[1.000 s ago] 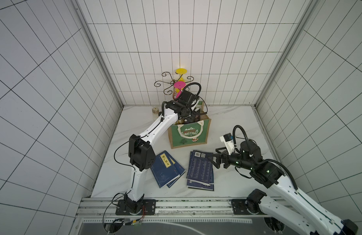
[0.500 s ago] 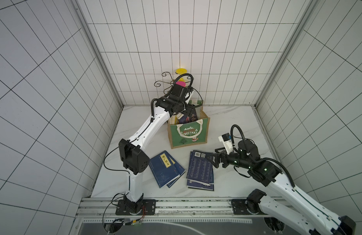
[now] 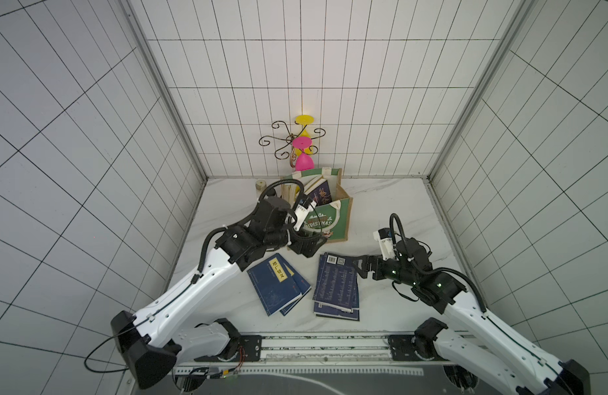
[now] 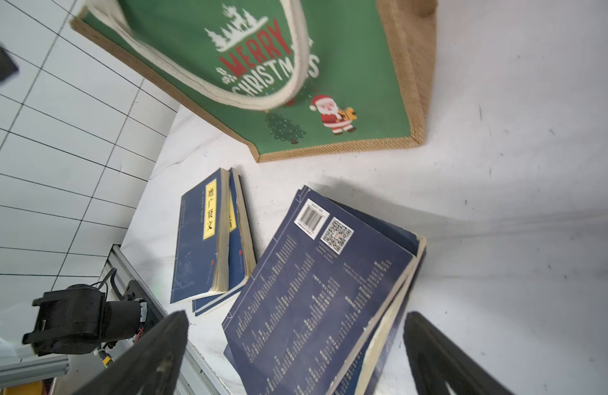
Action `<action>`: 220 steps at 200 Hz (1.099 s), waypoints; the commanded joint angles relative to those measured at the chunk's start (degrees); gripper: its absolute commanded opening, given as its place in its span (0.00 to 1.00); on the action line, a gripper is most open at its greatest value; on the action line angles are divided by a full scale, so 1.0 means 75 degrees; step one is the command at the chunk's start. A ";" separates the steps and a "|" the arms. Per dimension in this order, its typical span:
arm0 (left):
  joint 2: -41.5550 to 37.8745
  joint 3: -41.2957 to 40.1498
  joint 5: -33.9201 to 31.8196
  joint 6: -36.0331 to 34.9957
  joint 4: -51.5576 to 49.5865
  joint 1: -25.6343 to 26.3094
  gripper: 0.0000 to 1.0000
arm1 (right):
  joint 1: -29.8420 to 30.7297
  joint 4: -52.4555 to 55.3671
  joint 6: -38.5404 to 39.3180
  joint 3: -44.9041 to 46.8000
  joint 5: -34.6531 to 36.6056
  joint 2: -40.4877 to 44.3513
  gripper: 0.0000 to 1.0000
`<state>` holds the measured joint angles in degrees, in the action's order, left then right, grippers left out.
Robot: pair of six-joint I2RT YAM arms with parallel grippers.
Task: Put the books into the canvas bag
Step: Pick up the book from the book.
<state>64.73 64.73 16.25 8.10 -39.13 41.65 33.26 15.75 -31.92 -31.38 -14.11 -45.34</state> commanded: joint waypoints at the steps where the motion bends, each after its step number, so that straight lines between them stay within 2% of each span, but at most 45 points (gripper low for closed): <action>1: -0.0562 -0.1278 0.0390 0.0718 0.1183 0.0378 0.97 | -0.0057 -0.0207 -0.0573 0.0642 0.0191 0.0069 0.99; 25: -0.0710 -0.2466 0.0392 0.1286 0.2157 0.0871 0.97 | -0.0060 -0.0494 -0.0741 0.1008 0.0160 0.0065 0.99; 40: -0.0448 -0.2887 0.0340 0.1585 0.2738 0.1185 0.97 | -0.0055 -0.0611 -0.0786 0.1161 0.0089 -0.0061 0.99; 57: 0.0077 -0.2996 0.0107 0.1898 0.3104 0.1467 0.97 | -0.0057 -0.0826 -0.0871 0.1353 0.0004 -0.0207 0.99; 85: 0.0977 -0.3136 -0.0170 0.2267 0.3656 0.1534 0.97 | -0.0054 -0.1266 -0.0986 0.1643 0.0056 -0.0247 0.99; 138: 0.1653 -0.3326 -0.0838 0.2326 0.4329 0.1531 0.97 | -0.0055 -0.1592 -0.1017 0.1955 0.0040 -0.0364 0.99; 185: 0.2362 -0.3215 -0.0288 0.2270 0.4655 0.1533 0.97 | -0.0059 -0.1720 -0.0997 0.2051 0.0083 -0.0380 0.99; 220: 0.2418 -0.3202 -0.0074 0.2317 0.4837 0.1612 0.97 | -0.0052 -0.1877 -0.1001 0.2115 0.0018 -0.0452 0.99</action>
<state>82.96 39.94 13.74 24.73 -6.52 52.95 33.26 3.66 -38.98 -18.48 -13.82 -48.29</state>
